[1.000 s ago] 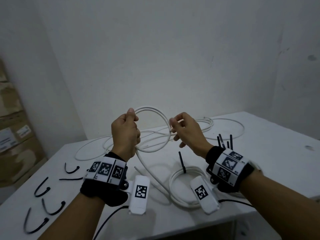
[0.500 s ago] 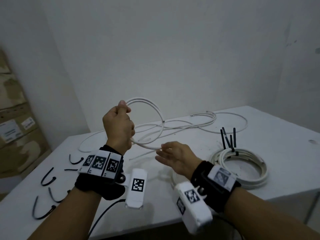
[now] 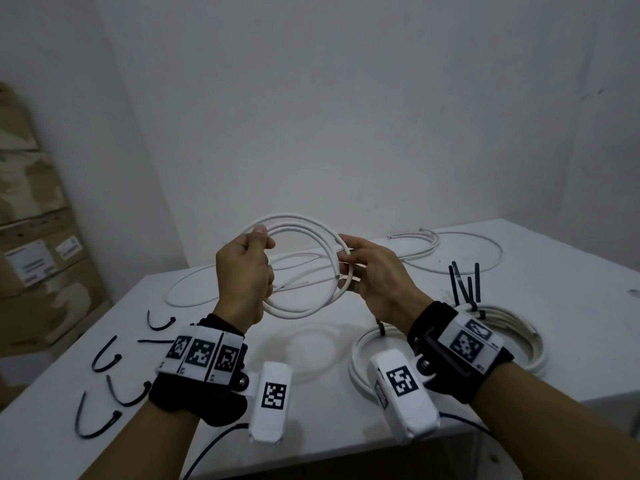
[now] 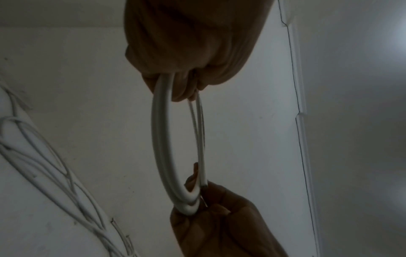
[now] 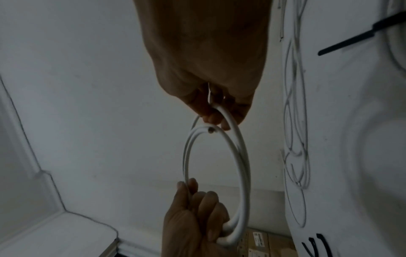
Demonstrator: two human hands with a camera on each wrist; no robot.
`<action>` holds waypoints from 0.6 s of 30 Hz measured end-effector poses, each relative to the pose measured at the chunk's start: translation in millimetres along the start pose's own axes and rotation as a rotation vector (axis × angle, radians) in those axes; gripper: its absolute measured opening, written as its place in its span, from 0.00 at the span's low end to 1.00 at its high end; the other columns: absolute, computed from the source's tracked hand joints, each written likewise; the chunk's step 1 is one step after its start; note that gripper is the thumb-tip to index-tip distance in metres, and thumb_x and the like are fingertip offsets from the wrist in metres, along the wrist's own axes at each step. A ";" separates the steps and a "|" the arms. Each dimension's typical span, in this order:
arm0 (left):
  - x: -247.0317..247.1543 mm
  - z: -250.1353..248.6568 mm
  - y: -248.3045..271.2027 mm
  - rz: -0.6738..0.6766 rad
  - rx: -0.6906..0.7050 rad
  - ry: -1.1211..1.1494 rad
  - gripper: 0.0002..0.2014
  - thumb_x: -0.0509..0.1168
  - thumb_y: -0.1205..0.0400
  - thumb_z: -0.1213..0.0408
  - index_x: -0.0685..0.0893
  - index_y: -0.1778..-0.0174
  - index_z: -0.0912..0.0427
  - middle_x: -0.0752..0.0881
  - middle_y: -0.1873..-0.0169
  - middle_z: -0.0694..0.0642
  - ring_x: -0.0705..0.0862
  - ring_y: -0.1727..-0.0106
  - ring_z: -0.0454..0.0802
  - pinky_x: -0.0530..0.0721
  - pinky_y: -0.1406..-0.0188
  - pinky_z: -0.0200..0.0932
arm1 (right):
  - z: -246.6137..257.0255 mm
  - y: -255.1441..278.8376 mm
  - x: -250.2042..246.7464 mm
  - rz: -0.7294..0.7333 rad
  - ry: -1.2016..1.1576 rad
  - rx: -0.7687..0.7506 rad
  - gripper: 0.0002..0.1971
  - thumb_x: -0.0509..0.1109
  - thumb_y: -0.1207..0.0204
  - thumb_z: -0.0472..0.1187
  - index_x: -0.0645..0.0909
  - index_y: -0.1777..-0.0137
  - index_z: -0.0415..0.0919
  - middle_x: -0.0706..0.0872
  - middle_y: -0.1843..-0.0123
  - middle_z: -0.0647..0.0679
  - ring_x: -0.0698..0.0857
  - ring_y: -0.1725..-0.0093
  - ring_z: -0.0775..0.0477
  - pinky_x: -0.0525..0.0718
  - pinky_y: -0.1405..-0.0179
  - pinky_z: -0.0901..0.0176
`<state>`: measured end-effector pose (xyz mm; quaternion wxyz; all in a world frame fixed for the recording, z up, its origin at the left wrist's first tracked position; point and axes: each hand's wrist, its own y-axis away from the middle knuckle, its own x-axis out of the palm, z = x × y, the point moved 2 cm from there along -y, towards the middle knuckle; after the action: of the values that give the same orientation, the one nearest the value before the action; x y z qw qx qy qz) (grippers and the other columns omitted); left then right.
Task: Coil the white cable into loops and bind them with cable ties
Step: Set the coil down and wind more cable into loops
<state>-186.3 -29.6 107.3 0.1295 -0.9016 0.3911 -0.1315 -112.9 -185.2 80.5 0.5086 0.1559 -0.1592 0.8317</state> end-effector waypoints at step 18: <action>27.8 -2.8 22.6 0.033 0.474 -0.415 0.13 0.59 0.15 0.50 0.73 0.42 0.54 0.76 0.75 0.50 0.72 0.77 0.45 0.71 0.78 0.31 | 14.6 18.2 9.2 -0.049 0.245 -0.409 0.14 0.59 0.16 0.36 0.83 0.58 0.49 0.67 0.74 0.52 0.62 0.77 0.55 0.63 0.82 0.64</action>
<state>-184.1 -65.4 106.1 0.4153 -0.8474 0.3294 -0.0303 -131.8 -191.9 95.6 0.5651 -0.0486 -0.2576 0.7822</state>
